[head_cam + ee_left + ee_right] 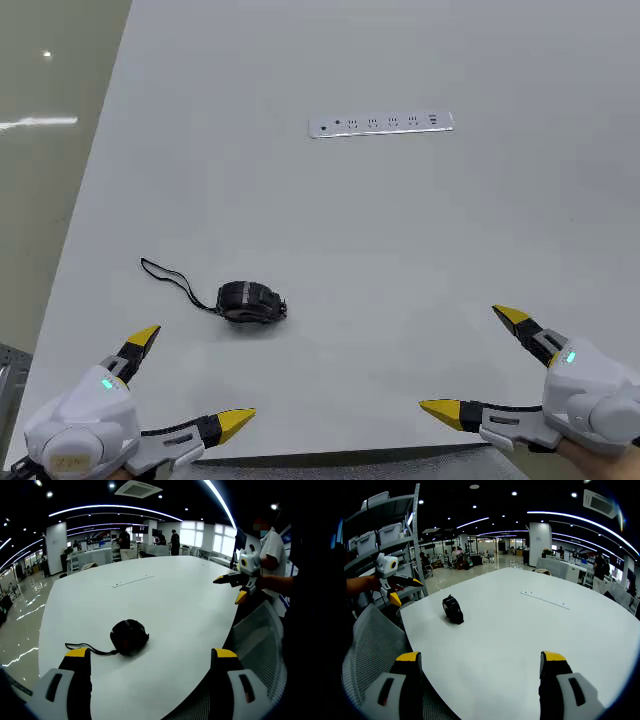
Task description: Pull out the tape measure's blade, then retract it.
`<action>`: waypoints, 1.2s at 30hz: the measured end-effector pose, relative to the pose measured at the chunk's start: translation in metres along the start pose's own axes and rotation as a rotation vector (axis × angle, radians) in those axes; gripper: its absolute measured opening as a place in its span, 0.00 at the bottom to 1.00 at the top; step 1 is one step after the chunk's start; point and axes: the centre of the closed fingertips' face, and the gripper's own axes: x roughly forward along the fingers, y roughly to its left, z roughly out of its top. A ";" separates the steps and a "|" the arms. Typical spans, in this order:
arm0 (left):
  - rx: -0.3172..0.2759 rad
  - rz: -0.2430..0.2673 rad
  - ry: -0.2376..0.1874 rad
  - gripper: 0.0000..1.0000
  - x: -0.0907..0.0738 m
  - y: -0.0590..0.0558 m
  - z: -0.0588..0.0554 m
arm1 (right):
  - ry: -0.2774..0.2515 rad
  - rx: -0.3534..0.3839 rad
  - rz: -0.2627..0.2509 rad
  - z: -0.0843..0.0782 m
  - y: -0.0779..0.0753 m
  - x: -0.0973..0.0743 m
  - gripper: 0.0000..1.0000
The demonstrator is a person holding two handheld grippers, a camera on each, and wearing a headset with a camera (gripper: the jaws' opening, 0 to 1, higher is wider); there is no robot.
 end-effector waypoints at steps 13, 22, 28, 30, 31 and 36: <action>0.011 -0.003 0.010 0.99 0.002 0.000 -0.001 | 0.008 -0.001 -0.002 -0.003 -0.002 -0.003 1.00; 0.019 -0.004 0.013 0.99 0.002 0.001 -0.001 | 0.013 -0.009 -0.003 -0.003 -0.004 -0.002 1.00; 0.026 0.001 0.019 0.99 0.004 0.003 -0.001 | 0.018 -0.018 0.007 -0.003 -0.004 -0.002 1.00; 0.031 0.002 0.021 0.99 0.004 0.004 0.000 | 0.022 -0.020 0.010 -0.003 -0.004 -0.001 1.00; 0.034 0.002 0.023 0.99 0.005 0.005 0.000 | 0.025 -0.021 0.017 -0.004 -0.003 -0.001 1.00; 0.056 -0.003 0.040 0.99 0.007 0.007 -0.001 | 0.041 -0.034 0.037 -0.005 -0.001 0.001 1.00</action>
